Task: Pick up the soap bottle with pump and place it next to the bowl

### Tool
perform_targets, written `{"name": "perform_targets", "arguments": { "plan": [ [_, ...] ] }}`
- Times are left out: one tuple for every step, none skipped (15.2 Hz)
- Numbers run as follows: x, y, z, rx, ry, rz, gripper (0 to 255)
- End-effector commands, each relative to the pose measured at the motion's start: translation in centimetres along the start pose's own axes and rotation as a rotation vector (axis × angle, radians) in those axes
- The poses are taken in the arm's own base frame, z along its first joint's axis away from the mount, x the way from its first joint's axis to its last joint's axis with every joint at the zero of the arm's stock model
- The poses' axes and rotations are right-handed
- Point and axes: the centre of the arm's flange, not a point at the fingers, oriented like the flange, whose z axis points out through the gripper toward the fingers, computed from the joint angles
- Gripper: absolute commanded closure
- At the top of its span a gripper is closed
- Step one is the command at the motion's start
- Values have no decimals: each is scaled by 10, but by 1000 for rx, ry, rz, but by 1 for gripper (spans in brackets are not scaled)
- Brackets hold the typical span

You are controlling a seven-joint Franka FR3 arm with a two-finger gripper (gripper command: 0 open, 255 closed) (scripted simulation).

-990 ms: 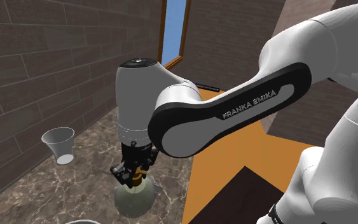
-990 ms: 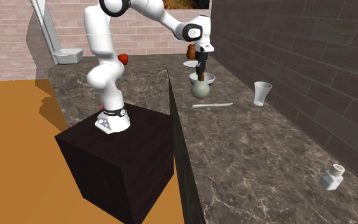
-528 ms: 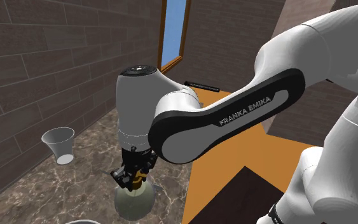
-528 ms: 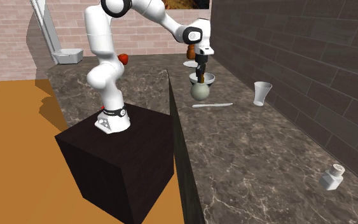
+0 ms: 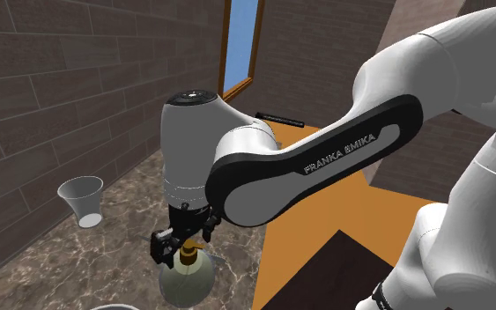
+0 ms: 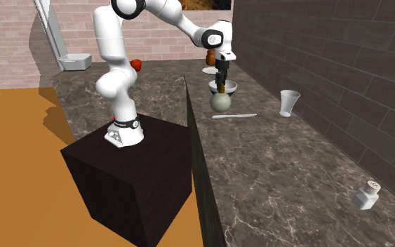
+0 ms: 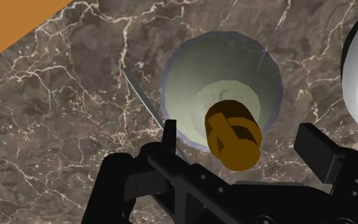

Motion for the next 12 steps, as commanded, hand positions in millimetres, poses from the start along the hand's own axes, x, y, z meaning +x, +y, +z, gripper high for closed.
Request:
{"name": "perform_targets", "arguments": {
  "plan": [
    [0, 0, -13, 0, 0, 0, 0],
    [0, 0, -26, 0, 0, 0, 0],
    [0, 0, -40, 0, 0, 0, 0],
    [0, 0, -50, 0, 0, 0, 0],
    [0, 0, -50, 0, 0, 0, 0],
    [0, 0, -50, 0, 0, 0, 0],
    [0, 0, -50, 0, 0, 0, 0],
    [0, 0, -50, 0, 0, 0, 0],
    [0, 0, -50, 0, 0, 0, 0],
    [0, 0, -50, 0, 0, 0, 0],
    [0, 0, -50, 0, 0, 0, 0],
    [0, 0, -50, 0, 0, 0, 0]
  ]
}}
